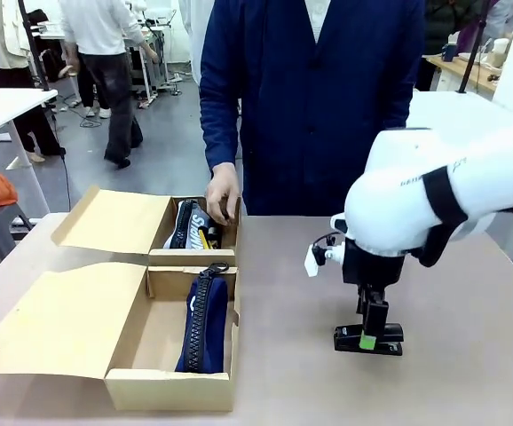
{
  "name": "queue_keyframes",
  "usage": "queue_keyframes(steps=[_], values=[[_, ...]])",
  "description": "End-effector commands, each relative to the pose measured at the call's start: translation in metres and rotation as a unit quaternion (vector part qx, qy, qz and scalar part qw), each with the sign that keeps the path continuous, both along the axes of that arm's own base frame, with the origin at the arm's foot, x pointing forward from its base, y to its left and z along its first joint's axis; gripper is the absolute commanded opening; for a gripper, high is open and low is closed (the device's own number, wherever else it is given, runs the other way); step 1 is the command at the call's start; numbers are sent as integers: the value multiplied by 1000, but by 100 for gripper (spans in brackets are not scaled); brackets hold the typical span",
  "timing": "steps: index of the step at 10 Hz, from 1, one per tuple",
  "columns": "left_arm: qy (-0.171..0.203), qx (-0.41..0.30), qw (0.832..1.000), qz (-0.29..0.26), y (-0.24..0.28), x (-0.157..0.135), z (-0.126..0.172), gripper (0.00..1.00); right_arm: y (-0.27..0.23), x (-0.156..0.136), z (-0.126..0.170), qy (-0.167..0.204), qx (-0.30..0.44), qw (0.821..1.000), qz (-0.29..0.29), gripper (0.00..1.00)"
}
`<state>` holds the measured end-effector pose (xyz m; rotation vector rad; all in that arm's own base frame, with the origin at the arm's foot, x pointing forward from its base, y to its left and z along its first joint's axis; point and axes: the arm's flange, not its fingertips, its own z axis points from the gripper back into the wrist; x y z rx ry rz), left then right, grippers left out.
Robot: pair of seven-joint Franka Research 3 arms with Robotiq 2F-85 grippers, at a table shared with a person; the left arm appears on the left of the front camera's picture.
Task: Place items inside the box.
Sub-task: Pick up a Pencil pouch or Stapler and place it inside the Mailer Box closest to the robot.
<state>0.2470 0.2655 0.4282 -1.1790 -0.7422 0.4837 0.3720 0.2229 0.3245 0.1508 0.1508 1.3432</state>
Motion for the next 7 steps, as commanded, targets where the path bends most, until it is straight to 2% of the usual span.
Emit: queue_keyframes(steps=[1, 5, 6, 7], values=[[-16, -2, 1000, 1, 0, 0, 1, 100, 7, -6, -10, -17, -57, 998, -5, 100], [-16, -2, 1000, 1, 0, 0, 1, 100, 9, -7, -18, 6, -64, 998, 6, 100], [-16, -2, 1000, 1, 0, 0, 1, 100, 9, -6, -21, 13, -60, 998, 12, 67], [-16, -2, 1000, 1, 0, 0, 1, 100, 8, -5, -21, 23, -58, 998, 12, 41]])
